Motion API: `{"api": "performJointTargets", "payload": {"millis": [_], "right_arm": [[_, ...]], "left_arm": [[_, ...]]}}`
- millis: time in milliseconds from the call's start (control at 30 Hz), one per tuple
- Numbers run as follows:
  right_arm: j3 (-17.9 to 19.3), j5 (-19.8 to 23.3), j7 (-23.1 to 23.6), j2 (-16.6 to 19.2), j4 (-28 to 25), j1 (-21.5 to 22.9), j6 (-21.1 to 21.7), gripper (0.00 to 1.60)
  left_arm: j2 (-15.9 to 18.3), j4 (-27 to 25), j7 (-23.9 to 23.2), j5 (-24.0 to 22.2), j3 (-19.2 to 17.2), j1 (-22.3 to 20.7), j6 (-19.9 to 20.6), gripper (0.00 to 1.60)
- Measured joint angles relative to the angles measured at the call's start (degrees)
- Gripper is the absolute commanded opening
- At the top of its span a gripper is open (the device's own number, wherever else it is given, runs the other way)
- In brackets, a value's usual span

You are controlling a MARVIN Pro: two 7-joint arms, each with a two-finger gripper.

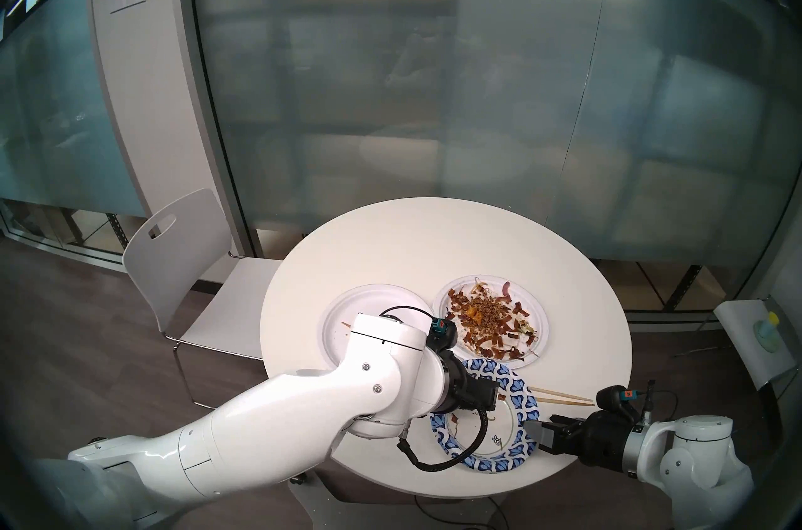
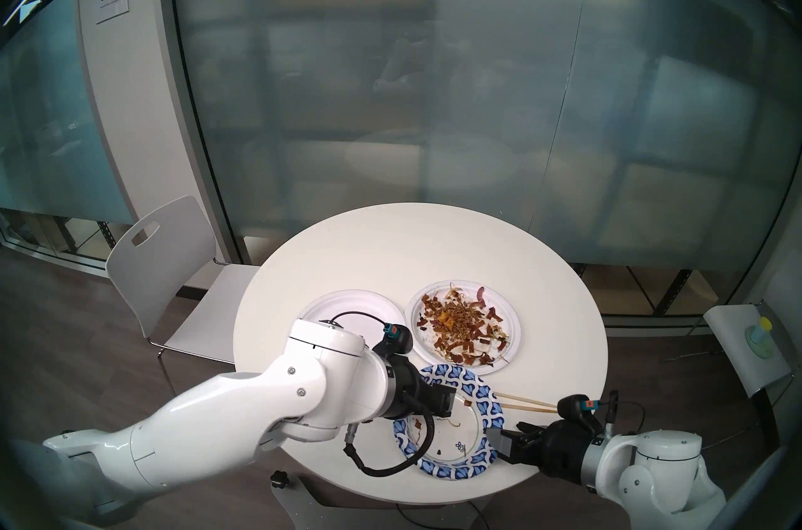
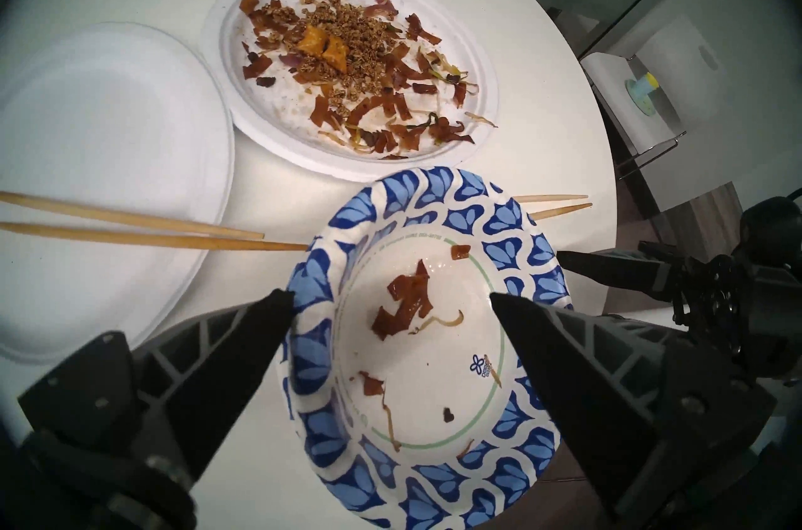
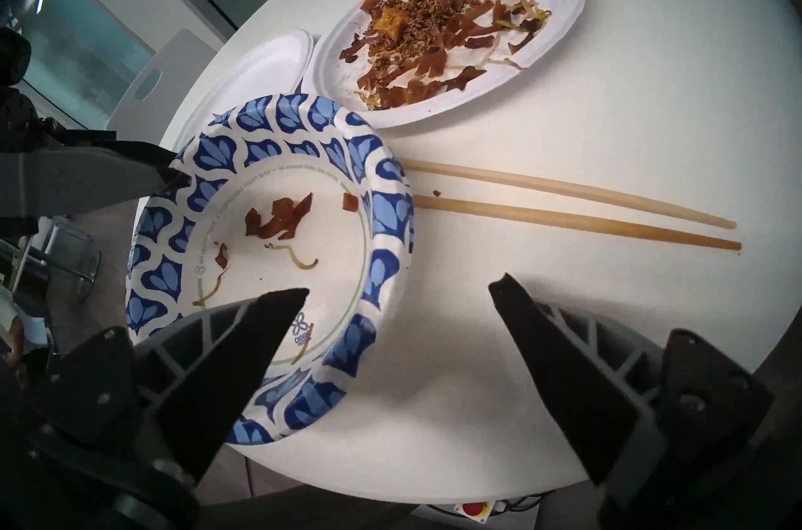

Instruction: Stack the plates into one stack

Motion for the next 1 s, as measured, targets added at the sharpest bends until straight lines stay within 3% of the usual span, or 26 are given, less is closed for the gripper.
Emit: {"api": "performJointTargets", "payload": {"millis": [233,533,700,767,800,1000], "right_arm": [[-2.73,0.20,-0.77,0.68,1.78,3.47,1.25,1.60],[-4.89,0.22,-2.40,1.48,1.95,6.19,3.94,0.78],[-5.75,-0.16,-3.60,2.12,1.53,6.79,5.71,0.84],[-6.16,-0.58,-4.15,2.46,1.31,7.03,6.54,0.97],[-6.25,-0.70,-4.28,2.54,1.26,7.09,6.73,1.12],[-6.89,-1.65,-5.15,3.14,1.08,7.55,8.13,1.28]], "left_arm": [[0.75,-0.36,0.21,-0.75,-0.21,0.02,-0.20,1.60],[1.63,-0.96,0.60,-1.84,-0.30,0.02,-0.61,1.60],[1.99,-1.39,0.87,-2.31,-0.30,0.01,-0.88,1.60],[2.13,-1.56,0.99,-2.50,-0.27,0.00,-1.00,1.60],[2.17,-1.61,1.03,-2.55,-0.26,0.00,-1.05,1.60],[2.51,-1.96,1.41,-3.01,-0.28,0.00,-1.54,1.60]]}}
